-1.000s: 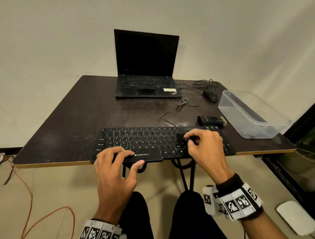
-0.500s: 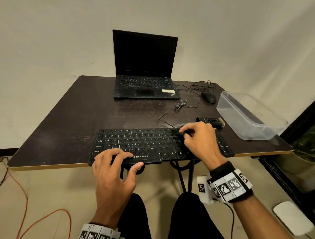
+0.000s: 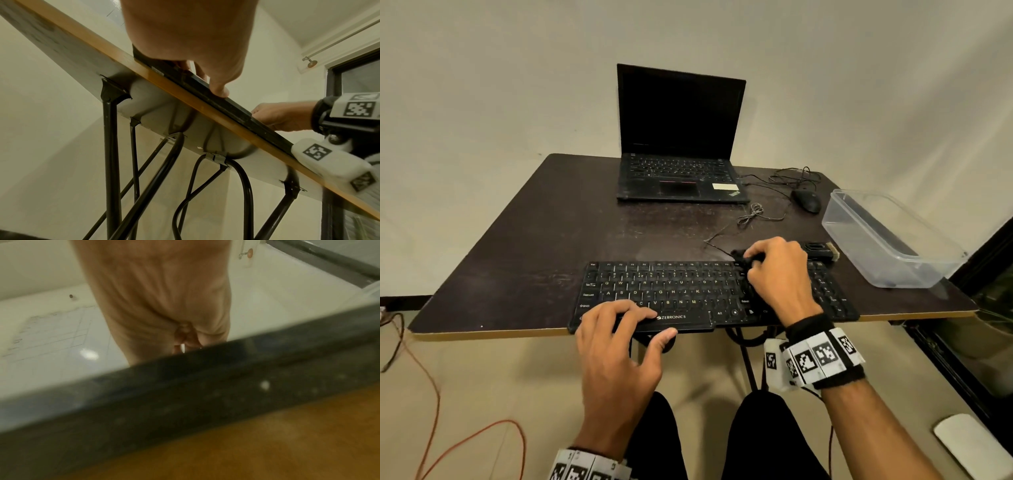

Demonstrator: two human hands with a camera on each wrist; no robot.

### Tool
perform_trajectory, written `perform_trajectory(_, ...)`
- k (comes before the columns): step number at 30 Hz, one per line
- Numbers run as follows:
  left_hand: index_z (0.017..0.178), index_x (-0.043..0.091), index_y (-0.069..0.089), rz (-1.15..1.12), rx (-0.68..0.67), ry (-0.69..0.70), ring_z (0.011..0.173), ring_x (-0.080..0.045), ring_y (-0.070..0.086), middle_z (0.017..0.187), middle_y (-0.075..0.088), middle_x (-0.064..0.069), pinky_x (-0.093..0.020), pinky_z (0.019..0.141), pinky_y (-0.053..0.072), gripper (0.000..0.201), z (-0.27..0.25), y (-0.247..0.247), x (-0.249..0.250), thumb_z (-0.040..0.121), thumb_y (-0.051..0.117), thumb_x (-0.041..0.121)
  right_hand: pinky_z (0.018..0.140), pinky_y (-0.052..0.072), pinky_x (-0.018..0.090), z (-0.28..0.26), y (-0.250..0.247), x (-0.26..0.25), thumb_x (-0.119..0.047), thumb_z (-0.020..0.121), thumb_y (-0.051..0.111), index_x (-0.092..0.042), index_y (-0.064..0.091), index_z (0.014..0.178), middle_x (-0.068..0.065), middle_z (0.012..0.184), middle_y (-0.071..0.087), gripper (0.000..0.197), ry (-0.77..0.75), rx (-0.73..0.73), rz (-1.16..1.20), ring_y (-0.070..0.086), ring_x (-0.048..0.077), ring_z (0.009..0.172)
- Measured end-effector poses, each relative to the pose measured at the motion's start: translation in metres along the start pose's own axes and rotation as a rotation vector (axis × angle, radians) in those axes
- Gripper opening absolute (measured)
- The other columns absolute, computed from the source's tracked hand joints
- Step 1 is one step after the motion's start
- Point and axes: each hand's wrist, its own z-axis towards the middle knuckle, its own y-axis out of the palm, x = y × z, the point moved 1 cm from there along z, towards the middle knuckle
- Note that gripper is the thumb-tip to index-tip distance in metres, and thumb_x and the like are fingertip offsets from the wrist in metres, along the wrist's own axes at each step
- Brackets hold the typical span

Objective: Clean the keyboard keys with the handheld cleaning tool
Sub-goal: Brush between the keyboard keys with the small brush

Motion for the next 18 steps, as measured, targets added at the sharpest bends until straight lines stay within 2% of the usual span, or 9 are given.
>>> perform_trajectory(2,0.101,0.017,0.075,0.001,0.009,0.005,0.11,-0.026,0.053,0.11,0.062,0.002,-0.038,0.095,0.037,0.032,0.001,-0.001,-0.002,0.085,0.075,0.045,0.096,0.06,0.04,-0.007,0.009,-0.014,-0.002,0.087,0.066,-0.024,0.085,0.105,0.007,0.103,0.081,0.035,-0.085,-0.04,-0.026,0.073,0.03,0.101)
perform_trajectory(4,0.101,0.017,0.075,0.002,0.01,0.006,0.109,-0.027,0.054,0.11,0.063,0.001,-0.037,0.095,0.036,0.032,0.001,-0.001,-0.001,0.085,0.075,0.045,0.097,0.059,0.037,-0.013,0.013,-0.021,-0.002,0.089,0.066,-0.026,0.085,0.103,0.002,0.104,0.082,0.033,-0.151,-0.08,0.008,0.074,0.025,0.101)
perform_trajectory(6,0.101,0.017,0.076,0.008,0.001,0.009,0.109,-0.026,0.054,0.11,0.063,0.001,-0.037,0.095,0.036,0.033,0.0,-0.002,0.0,0.085,0.075,0.045,0.097,0.059,0.034,-0.009,0.007,-0.012,0.0,0.088,0.066,-0.026,0.086,0.098,0.0,0.101,0.082,0.034,-0.109,-0.065,0.037,0.074,0.023,0.098)
perform_trajectory(8,0.101,0.017,0.076,0.014,-0.003,0.008,0.109,-0.026,0.054,0.11,0.063,0.001,-0.035,0.095,0.035,0.033,0.001,-0.002,0.0,0.085,0.075,0.045,0.098,0.058,0.034,-0.002,-0.003,0.007,0.001,0.085,0.065,-0.025,0.086,0.096,0.002,0.099,0.082,0.035,-0.015,-0.016,0.026,0.074,0.027,0.1)
perform_trajectory(10,0.101,0.017,0.076,0.026,0.0,0.007,0.109,-0.027,0.055,0.109,0.064,0.001,-0.034,0.095,0.034,0.032,0.001,-0.001,0.0,0.084,0.077,0.044,0.097,0.055,0.034,0.0,-0.007,0.018,0.001,0.085,0.064,-0.025,0.086,0.096,0.002,0.1,0.082,0.036,0.005,0.012,0.001,0.073,0.029,0.101)
perform_trajectory(13,0.1,0.017,0.076,0.052,0.005,0.016,0.108,-0.029,0.056,0.109,0.064,0.001,-0.037,0.094,0.035,0.032,0.003,-0.003,-0.004,0.085,0.076,0.045,0.099,0.056,0.033,-0.006,-0.002,0.015,0.0,0.089,0.064,-0.024,0.086,0.098,-0.002,0.101,0.083,0.034,-0.11,-0.009,-0.007,0.074,0.021,0.1)
perform_trajectory(16,0.098,0.017,0.077,0.075,0.027,0.01,0.106,-0.029,0.056,0.107,0.065,0.001,-0.038,0.092,0.035,0.036,0.004,-0.008,-0.009,0.086,0.071,0.05,0.101,0.052,0.026,-0.011,0.0,0.013,0.0,0.09,0.067,-0.023,0.086,0.099,-0.007,0.104,0.083,0.031,-0.153,0.0,0.095,0.074,0.014,0.103)
perform_trajectory(18,0.096,0.015,0.077,0.076,0.052,0.011,0.105,-0.029,0.056,0.106,0.067,-0.001,-0.038,0.091,0.034,0.037,0.006,-0.01,-0.011,0.085,0.071,0.049,0.1,0.053,0.03,-0.013,0.005,0.011,0.001,0.09,0.068,-0.022,0.085,0.1,-0.007,0.106,0.082,0.03,-0.194,0.008,0.091,0.074,0.016,0.104)
